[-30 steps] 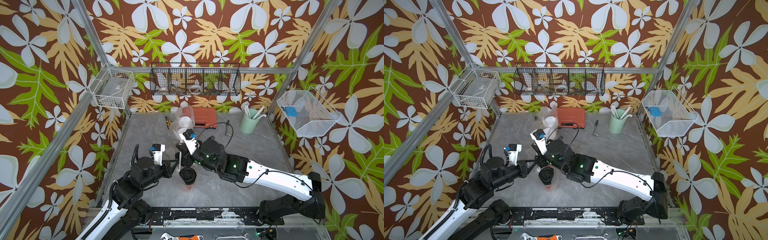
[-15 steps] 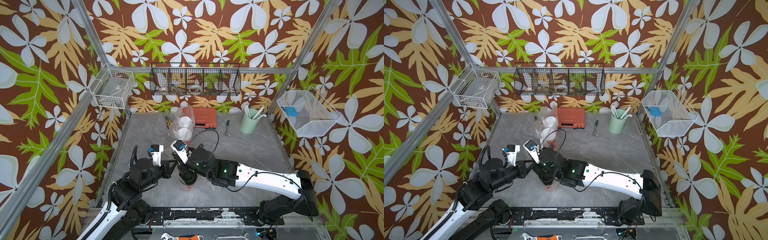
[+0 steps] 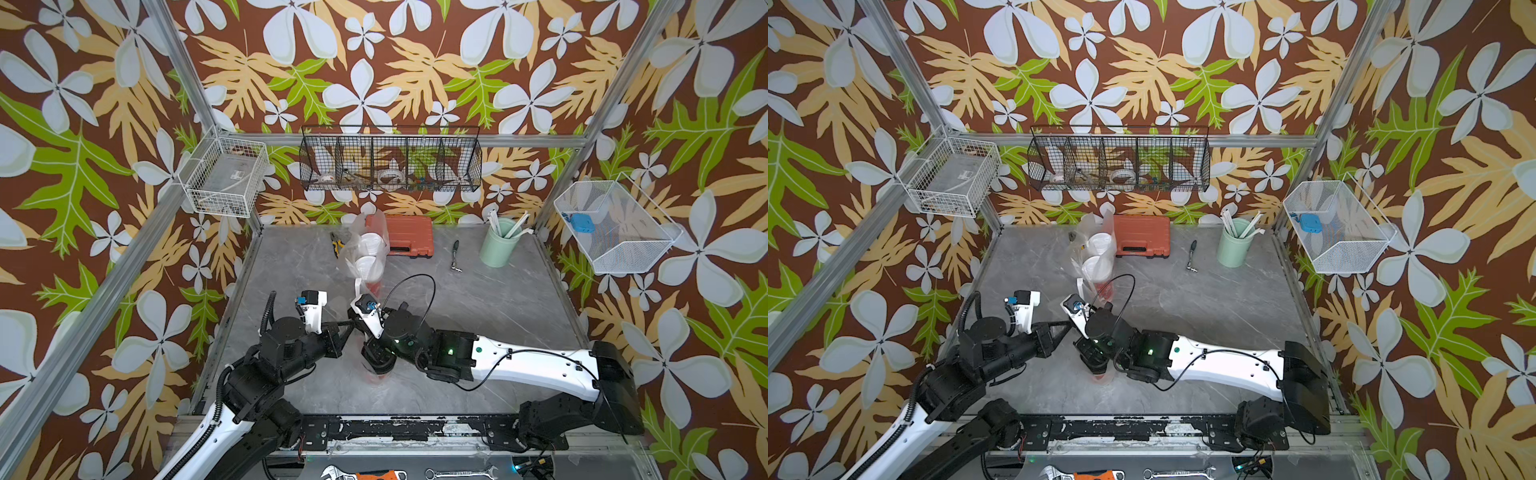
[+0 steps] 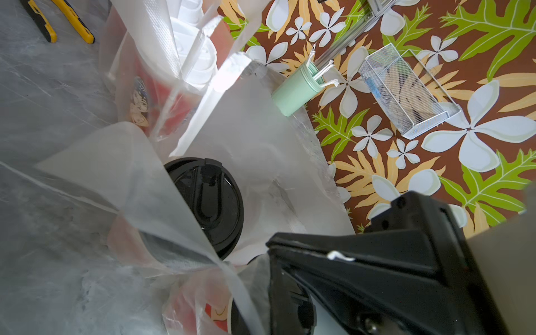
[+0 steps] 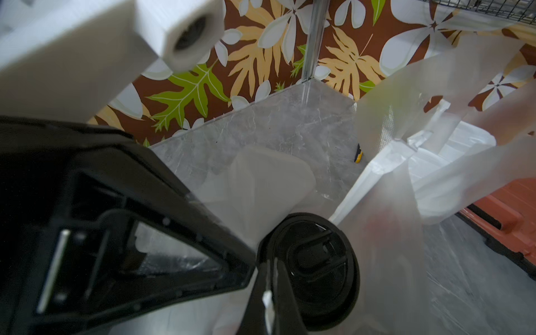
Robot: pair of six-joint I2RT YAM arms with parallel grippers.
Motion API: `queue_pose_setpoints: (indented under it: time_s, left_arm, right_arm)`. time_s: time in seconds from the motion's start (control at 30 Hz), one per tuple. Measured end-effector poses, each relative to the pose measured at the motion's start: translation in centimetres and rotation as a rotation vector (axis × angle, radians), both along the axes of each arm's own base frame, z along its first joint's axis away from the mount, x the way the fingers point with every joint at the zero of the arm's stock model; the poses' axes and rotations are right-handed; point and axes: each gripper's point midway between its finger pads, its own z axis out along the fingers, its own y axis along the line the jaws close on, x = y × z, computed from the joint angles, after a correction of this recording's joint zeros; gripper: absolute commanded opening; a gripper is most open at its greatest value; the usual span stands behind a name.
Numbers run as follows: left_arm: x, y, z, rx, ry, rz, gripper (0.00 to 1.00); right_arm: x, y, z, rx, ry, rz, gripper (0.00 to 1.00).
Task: Pack milk tea into plastic carrier bags
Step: Place the straw in the plastic carrier bag.
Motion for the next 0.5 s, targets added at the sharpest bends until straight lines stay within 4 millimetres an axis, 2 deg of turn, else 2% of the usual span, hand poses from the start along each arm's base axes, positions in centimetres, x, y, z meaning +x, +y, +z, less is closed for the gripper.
queue_pose_setpoints:
  time_s: [0.1,0.17,0.23,0.37,0.5]
  left_arm:
    - [0.0,0.0,0.0,0.001,0.002,0.0,0.0]
    - [0.0,0.0,-0.1,0.001,0.002,0.0,0.0]
    - [0.0,0.0,-0.1,0.001,0.002,0.0,0.0]
    - [0.3,0.0,0.3,-0.005,-0.014,0.01,0.0]
    - [0.3,0.0,0.4,-0.008,-0.017,0.01,0.0]
  right_arm:
    - [0.2,-0.1,-1.6,-0.03,0.014,-0.013,0.17]
    - [0.3,-0.1,-2.0,-0.037,0.018,-0.02,0.27]
    - [0.3,-0.1,-1.9,-0.035,0.023,-0.026,0.33]
    - [0.2,-0.3,0.2,-0.016,0.017,-0.025,0.39]
    - [0.0,-0.6,3.1,0.037,0.006,-0.022,0.34]
